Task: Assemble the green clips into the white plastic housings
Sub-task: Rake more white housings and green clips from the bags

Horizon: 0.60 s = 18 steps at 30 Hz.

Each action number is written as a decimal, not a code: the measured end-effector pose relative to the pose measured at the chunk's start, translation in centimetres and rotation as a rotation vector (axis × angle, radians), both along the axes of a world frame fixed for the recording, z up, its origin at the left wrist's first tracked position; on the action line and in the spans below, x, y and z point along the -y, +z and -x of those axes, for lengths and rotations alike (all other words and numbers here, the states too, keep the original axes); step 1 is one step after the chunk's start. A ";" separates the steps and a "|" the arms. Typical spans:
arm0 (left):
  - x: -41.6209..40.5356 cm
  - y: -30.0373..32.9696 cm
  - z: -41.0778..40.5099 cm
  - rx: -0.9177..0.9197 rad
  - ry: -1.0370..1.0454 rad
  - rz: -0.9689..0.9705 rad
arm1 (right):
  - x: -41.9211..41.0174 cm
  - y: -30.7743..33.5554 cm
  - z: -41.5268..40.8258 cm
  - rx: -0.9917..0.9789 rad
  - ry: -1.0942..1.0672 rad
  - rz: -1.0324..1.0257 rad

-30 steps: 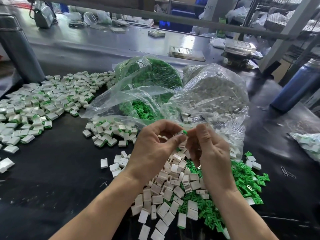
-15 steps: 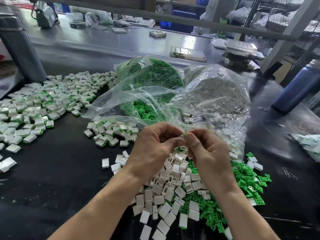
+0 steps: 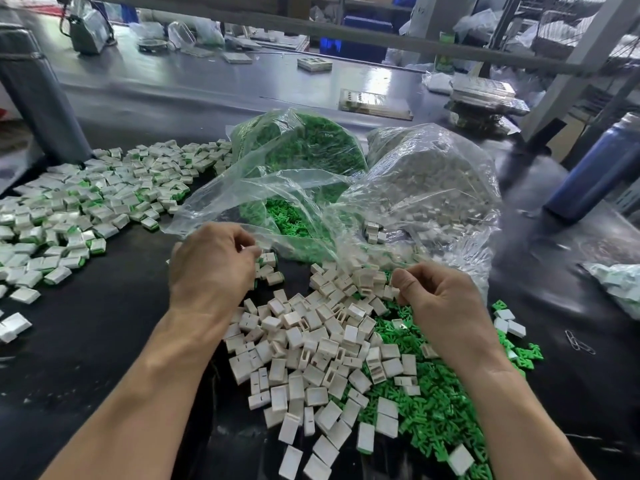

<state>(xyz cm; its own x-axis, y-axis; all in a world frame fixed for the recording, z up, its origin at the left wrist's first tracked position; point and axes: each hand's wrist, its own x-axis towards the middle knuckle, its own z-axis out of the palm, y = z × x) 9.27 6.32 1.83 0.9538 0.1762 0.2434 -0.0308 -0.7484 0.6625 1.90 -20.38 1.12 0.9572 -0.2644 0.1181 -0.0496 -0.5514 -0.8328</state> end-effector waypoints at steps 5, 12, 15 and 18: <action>-0.2 0.1 -0.4 0.041 0.073 -0.019 | 0.7 0.2 0.0 -0.075 -0.057 0.075; 0.2 0.0 -0.3 0.052 0.073 0.007 | 1.4 0.7 0.3 -0.254 0.023 0.078; 0.3 -0.1 -0.2 0.061 0.046 -0.008 | 1.7 0.9 0.3 -0.291 0.069 0.018; 0.7 0.0 0.2 0.099 0.005 0.010 | 1.9 1.2 0.6 -0.342 0.166 -0.020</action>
<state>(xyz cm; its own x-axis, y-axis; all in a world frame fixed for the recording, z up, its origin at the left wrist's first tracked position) 9.07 5.66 1.78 0.9243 0.1839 0.3346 -0.0928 -0.7419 0.6641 1.34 -22.30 2.31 0.9703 -0.1013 -0.2197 -0.2382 -0.5590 -0.7942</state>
